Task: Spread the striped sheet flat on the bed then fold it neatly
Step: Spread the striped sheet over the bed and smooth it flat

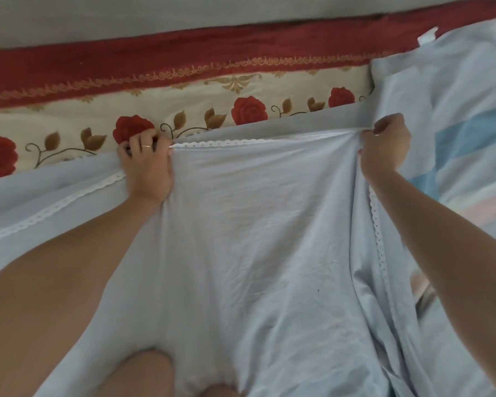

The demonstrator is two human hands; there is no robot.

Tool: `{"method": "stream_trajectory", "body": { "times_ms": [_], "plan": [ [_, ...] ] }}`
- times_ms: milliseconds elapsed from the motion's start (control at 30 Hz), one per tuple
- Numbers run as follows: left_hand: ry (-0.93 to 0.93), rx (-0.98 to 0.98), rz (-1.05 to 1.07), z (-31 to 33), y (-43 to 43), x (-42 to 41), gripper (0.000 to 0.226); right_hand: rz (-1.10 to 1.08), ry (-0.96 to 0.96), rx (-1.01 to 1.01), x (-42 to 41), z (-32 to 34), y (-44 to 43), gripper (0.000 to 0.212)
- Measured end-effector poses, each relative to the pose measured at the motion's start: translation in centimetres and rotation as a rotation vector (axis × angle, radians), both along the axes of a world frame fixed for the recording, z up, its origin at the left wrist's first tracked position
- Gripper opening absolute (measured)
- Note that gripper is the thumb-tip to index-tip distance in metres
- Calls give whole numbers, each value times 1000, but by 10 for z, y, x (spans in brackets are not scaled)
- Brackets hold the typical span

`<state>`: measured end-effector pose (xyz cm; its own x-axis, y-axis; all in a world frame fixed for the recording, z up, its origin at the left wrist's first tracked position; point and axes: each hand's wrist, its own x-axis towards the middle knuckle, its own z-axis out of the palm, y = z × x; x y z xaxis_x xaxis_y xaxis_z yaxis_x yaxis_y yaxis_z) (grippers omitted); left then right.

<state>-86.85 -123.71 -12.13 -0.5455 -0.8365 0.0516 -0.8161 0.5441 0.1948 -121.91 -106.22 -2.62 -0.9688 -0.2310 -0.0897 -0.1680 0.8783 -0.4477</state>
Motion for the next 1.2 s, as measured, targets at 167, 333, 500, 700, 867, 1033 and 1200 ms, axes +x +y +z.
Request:
{"method": "stream_trajectory", "body": {
  "times_ms": [167,333,500,700,867,1033,1200],
  "plan": [
    [37,-25,-24,-4,-1,-1,22,-155,-128,-143,7,-14,-29,32],
    [48,-11,-13,-7,-3,1,25,133,-194,32,29,-39,-33,19],
    [82,-21,-26,-5,-5,1,25,260,-209,-108,40,-47,-52,15],
    [-65,3,-16,6,-29,-13,24,142,-281,-120,27,-61,-75,21],
    [-82,-66,-239,0,-59,-9,36,110,-292,-125,19,-80,-78,18],
    [5,-52,-237,12,-51,-11,30,108,-340,-163,16,-77,-81,16],
    [83,-155,-416,22,-38,9,25,85,-393,-199,14,-77,-81,12]
  ]
}}
